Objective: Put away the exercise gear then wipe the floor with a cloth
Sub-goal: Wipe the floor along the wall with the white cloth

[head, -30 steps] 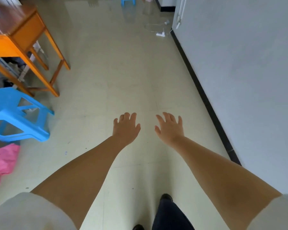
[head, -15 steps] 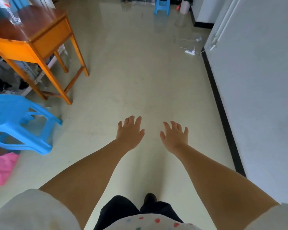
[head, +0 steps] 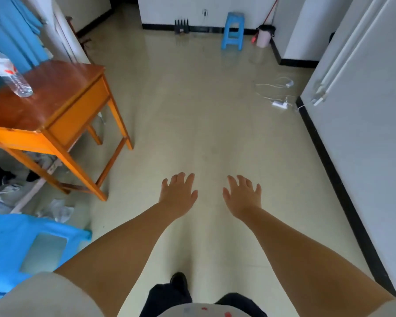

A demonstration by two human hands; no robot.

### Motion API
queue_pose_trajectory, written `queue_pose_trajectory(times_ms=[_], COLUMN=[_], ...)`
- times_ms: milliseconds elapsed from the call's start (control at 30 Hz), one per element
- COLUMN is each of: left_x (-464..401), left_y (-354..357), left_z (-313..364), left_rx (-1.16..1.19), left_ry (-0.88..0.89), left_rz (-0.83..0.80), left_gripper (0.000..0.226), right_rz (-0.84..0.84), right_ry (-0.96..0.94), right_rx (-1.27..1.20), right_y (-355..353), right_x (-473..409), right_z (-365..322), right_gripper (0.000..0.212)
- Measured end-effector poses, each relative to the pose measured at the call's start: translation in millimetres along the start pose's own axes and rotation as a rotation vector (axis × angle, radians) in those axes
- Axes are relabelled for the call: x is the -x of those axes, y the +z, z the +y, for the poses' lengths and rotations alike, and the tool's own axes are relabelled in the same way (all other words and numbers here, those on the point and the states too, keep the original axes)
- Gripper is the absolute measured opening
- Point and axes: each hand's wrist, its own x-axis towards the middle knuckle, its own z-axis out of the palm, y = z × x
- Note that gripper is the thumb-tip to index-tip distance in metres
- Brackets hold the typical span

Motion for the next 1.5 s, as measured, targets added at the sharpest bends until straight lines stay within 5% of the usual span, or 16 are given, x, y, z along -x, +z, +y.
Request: queue_pose_trajectory(times_ms=[433,867,1500], left_x=[-311,-619,-1147], left_y=[-49,-111,-194], left_z=[-44,-122,-83], left_rx=[0.045,0.151,0.092], left_ry=[0.129,-0.114,0.168], left_rz=[-0.053,-0.084,-0.162], left_gripper=[0.053,0.05,0.053], right_rz=[-0.051,-0.074,-0.084], right_ry=[0.146,-0.002,0.251], right_rx=[-0.057,0.031,-0.076], right_y=[-47,-142,-264], right_x=[-282,-603,-1073], right_z=[-5,-9,71], right_gripper=[0.049,0.049,0.049])
